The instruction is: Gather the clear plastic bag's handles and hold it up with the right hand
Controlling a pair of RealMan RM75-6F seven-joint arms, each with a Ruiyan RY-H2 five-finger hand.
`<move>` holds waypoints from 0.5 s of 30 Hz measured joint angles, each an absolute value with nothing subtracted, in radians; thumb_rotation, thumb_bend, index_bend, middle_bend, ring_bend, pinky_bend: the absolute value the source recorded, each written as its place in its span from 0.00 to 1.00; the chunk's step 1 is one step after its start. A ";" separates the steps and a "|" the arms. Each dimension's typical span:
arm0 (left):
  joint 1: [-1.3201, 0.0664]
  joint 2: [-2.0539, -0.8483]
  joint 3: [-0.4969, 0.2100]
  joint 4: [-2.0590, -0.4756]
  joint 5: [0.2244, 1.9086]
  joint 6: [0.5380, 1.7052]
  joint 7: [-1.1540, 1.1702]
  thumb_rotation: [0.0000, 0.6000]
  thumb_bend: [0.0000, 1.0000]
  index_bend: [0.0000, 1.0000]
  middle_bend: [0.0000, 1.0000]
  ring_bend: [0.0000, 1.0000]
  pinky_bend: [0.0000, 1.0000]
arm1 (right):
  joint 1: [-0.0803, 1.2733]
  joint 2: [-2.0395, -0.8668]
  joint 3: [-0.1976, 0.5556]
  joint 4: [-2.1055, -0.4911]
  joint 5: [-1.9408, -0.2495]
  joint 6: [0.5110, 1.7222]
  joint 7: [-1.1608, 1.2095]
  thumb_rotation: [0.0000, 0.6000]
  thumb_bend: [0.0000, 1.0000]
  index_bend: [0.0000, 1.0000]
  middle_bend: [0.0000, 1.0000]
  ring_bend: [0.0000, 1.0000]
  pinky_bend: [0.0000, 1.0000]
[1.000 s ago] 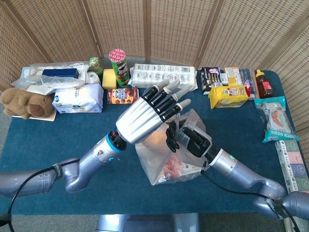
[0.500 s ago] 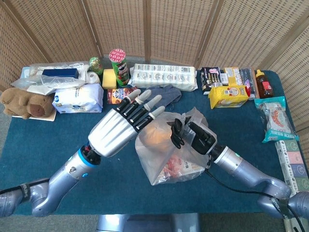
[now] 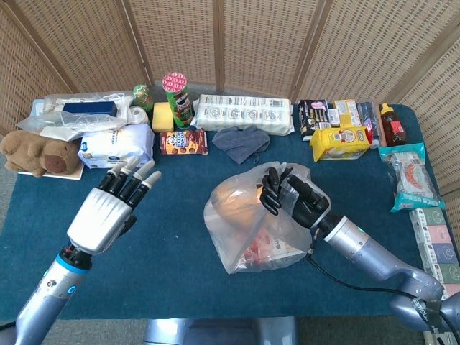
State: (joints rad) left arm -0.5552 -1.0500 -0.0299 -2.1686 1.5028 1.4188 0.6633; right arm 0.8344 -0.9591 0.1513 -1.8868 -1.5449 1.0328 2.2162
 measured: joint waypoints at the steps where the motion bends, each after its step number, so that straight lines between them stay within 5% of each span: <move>1: -0.538 -1.048 -0.011 -2.169 1.502 1.420 0.665 1.00 0.09 0.06 0.09 0.00 0.16 | 0.834 -0.948 0.159 -1.902 -1.535 1.027 2.227 0.77 0.22 0.60 0.69 0.75 0.77; 15: -0.315 -1.120 0.128 -2.060 1.525 1.483 0.583 1.00 0.09 0.06 0.09 0.00 0.16 | 0.814 -0.841 0.264 -1.981 -1.504 1.020 2.415 0.85 0.22 0.60 0.69 0.74 0.79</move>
